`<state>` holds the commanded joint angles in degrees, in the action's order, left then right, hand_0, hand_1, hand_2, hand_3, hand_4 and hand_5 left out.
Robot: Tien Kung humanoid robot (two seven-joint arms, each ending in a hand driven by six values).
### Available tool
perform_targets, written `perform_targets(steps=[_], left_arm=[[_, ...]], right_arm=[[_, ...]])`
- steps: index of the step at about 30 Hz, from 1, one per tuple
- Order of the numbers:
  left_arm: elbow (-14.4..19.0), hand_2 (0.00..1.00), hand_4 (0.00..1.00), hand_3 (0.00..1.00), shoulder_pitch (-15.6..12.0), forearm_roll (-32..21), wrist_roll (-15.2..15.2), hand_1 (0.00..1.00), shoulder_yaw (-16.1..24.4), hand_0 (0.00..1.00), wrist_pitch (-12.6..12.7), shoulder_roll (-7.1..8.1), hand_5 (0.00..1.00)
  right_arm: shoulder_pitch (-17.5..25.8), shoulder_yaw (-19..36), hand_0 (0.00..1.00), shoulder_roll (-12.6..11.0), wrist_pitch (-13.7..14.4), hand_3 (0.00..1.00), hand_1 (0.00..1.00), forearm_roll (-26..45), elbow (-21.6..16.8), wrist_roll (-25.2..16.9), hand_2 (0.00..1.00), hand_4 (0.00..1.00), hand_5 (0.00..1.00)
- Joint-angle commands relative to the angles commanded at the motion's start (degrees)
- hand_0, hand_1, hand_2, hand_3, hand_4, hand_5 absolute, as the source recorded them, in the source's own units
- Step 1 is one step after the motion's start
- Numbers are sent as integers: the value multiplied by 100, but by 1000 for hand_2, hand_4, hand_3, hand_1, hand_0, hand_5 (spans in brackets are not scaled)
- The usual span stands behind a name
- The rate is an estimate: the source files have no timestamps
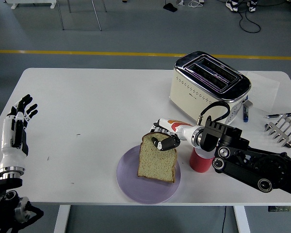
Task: Push plate across desktop,pick up the break from the machine,place the break in the plate
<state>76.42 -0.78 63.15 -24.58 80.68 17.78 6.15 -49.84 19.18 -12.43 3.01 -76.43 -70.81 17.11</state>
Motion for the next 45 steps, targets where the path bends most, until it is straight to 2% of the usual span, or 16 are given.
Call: perform_targets(steps=[10,13,18,21,22,24,27,28,30,33,34,36,41,43,45], left_arm=[[-10,885,515,839,-14,-15,-16,815,-40,787,13,1,952],[-15,885,515,839,-32,-17,-11,815,-51,787,12,1,952],[-21,886,513,839,-49,-25,-19,815,-71,785,17,-9,950],[-20,886,513,839,-53,-27,-19,815,-88,785,15,-4,950],[-21,886,513,839,-57,-30,-21,815,-90,786,17,-6,951],[-23,886,513,839,-65,-36,-23,815,-94,786,22,-11,951],[-27,886,513,839,-77,-43,-23,815,-136,786,20,-15,951],[-28,887,512,838,-78,-46,-24,815,-146,785,20,-18,951],[-30,887,512,838,-76,-48,-29,815,-167,785,20,-21,951],[-32,887,512,838,-73,-51,-29,815,-185,785,23,-23,951],[-33,887,511,838,-77,-54,-30,815,-191,785,24,-22,949],[-35,887,511,838,-85,-58,-32,815,-199,785,27,-19,949],[-39,887,511,838,-106,-63,-41,814,-225,782,35,-18,949],[-38,887,511,838,-100,-62,-42,814,-243,782,30,-19,949],[-36,887,511,838,-95,-59,-44,814,-253,782,29,-19,949]], right_arm=[[36,-51,227,220,-300,462,321,654,59,199,395,301,108],[61,-157,227,263,-295,462,321,748,196,129,395,301,108],[127,-380,277,377,-417,475,346,974,810,-346,416,274,139],[149,-440,277,457,-309,475,346,871,1147,-683,416,274,139],[146,-463,351,485,-254,508,425,813,1244,-798,465,263,194],[138,-495,351,527,-158,508,425,788,1384,-985,465,263,194],[134,-524,351,629,122,508,425,744,1616,-1250,465,263,194],[132,-541,411,656,219,535,483,712,1679,-1316,504,266,209],[135,-578,411,723,401,535,483,741,1841,-1449,504,266,209],[147,-603,411,775,573,535,483,706,2008,-1542,504,266,209],[153,-620,452,790,657,557,512,701,2081,-1581,523,280,197],[154,-626,452,802,746,557,512,677,2153,-1626,523,280,197],[117,-586,472,833,1273,556,531,682,2342,-1746,531,269,206],[100,-530,472,823,1394,556,531,668,2359,-1788,531,269,206],[98,-460,472,778,1248,556,531,603,2310,-1751,531,269,206]])
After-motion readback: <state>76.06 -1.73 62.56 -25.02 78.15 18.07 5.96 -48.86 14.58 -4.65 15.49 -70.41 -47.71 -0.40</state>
